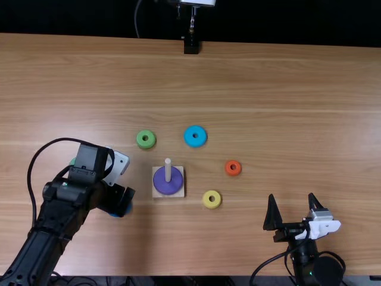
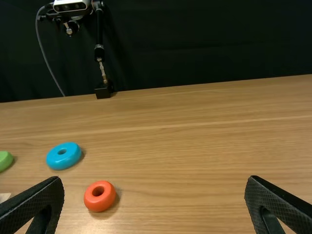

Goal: Build the Hanoi tower: stack the rings onto the peg from bottom to top in this color order: purple, dark blue, light blue, dark green, light green, yellow, orange.

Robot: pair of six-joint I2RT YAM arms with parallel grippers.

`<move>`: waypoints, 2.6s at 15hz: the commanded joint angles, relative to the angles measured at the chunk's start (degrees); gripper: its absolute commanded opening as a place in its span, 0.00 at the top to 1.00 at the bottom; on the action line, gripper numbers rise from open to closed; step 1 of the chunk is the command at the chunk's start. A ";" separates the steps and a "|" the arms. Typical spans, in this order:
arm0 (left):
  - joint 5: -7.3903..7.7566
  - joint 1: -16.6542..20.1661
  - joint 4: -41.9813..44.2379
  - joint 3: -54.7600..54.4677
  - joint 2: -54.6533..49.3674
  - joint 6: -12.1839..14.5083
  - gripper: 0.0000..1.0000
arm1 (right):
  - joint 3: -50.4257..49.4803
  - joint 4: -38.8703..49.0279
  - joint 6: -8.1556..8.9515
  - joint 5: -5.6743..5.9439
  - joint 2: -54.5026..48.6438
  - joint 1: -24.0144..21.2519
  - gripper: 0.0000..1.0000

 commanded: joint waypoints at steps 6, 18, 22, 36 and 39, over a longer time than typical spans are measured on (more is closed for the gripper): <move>-0.05 -3.06 -0.07 -3.24 3.81 -0.33 0.00 | -0.27 -0.16 0.05 -0.47 -0.62 -0.49 0.00; -0.15 -4.65 0.77 -3.60 9.26 -0.22 0.00 | -0.27 -0.16 0.05 -0.47 -0.62 -0.49 0.00; -0.15 -5.00 0.88 -3.42 10.05 -0.22 0.00 | -0.27 -0.16 0.05 -0.47 -0.62 -0.49 0.00; -0.26 -5.44 4.67 -3.42 10.67 -0.33 1.00 | -0.27 -0.16 0.05 -0.47 -0.62 -0.40 0.00; -0.26 -5.44 2.77 -1.13 10.14 -0.43 1.00 | -0.27 -0.16 0.05 -0.47 -0.62 -0.40 0.00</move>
